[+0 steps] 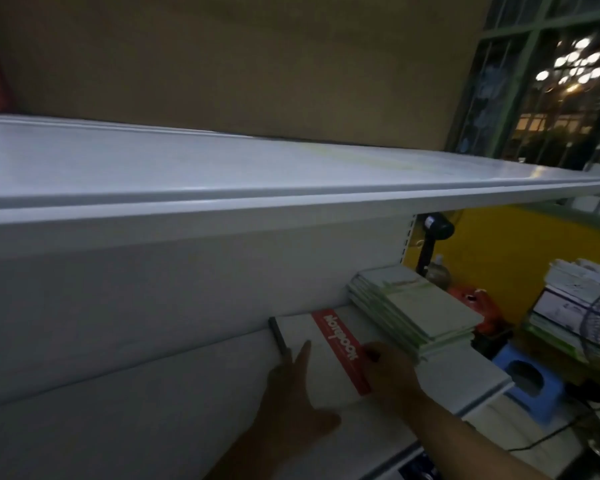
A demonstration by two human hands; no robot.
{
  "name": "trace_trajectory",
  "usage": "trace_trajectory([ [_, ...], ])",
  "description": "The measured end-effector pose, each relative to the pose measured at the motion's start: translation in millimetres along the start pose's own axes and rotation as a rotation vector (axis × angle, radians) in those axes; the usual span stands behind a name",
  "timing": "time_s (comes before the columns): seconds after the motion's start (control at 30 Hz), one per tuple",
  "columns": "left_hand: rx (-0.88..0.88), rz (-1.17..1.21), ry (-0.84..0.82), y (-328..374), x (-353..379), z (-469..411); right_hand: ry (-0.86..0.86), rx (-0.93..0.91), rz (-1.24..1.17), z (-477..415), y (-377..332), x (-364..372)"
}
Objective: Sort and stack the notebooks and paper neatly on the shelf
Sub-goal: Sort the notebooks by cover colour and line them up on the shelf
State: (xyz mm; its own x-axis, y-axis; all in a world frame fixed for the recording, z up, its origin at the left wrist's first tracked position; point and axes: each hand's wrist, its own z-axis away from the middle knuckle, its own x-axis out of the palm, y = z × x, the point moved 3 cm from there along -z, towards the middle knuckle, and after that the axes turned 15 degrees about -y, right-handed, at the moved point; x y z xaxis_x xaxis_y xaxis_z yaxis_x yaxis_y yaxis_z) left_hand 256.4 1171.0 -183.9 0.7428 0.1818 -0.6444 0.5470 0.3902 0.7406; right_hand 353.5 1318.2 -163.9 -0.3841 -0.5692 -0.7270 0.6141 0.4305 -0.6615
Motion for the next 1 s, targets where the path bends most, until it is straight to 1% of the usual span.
trace_trajectory([
  [0.03, -0.009, -0.143, 0.024, -0.5, 2.8, 1.6, -0.004, -0.036, 0.047, -7.1, 1.5, 1.1],
  [0.1, -0.015, -0.263, 0.123, -5.8, 8.0, 1.4, 0.001, -0.103, 0.146, -16.7, 3.0, 1.7],
  [0.17, 0.002, -0.288, 0.181, -10.2, 10.4, 0.1, -0.001, -0.157, 0.196, -25.3, 8.9, 2.9],
  [0.27, 0.003, -0.270, 0.223, -15.2, 10.4, -2.9, -0.033, -0.190, 0.096, -33.4, 15.9, 2.4],
  [0.47, -0.067, -0.292, 0.327, -13.3, 13.4, -2.1, -0.019, -0.301, 0.043, -48.4, 29.6, 7.8],
  [0.67, -0.120, -0.326, 0.342, -2.6, 19.1, 5.2, -0.007, -0.387, 0.044, -47.7, 33.4, 8.3],
  [0.8, -0.119, -0.484, 0.409, -4.9, 19.5, 6.1, 0.017, -0.423, 0.149, -44.5, 31.0, 9.9],
  [0.87, -0.165, -0.485, 0.369, -6.6, 21.7, 6.7, 0.021, -0.424, 0.184, -44.1, 31.5, 10.3],
  [1.0, -0.248, -0.397, 0.275, 3.0, 22.2, 15.3, 0.002, -0.426, 0.227, -39.9, 27.8, 6.2],
])
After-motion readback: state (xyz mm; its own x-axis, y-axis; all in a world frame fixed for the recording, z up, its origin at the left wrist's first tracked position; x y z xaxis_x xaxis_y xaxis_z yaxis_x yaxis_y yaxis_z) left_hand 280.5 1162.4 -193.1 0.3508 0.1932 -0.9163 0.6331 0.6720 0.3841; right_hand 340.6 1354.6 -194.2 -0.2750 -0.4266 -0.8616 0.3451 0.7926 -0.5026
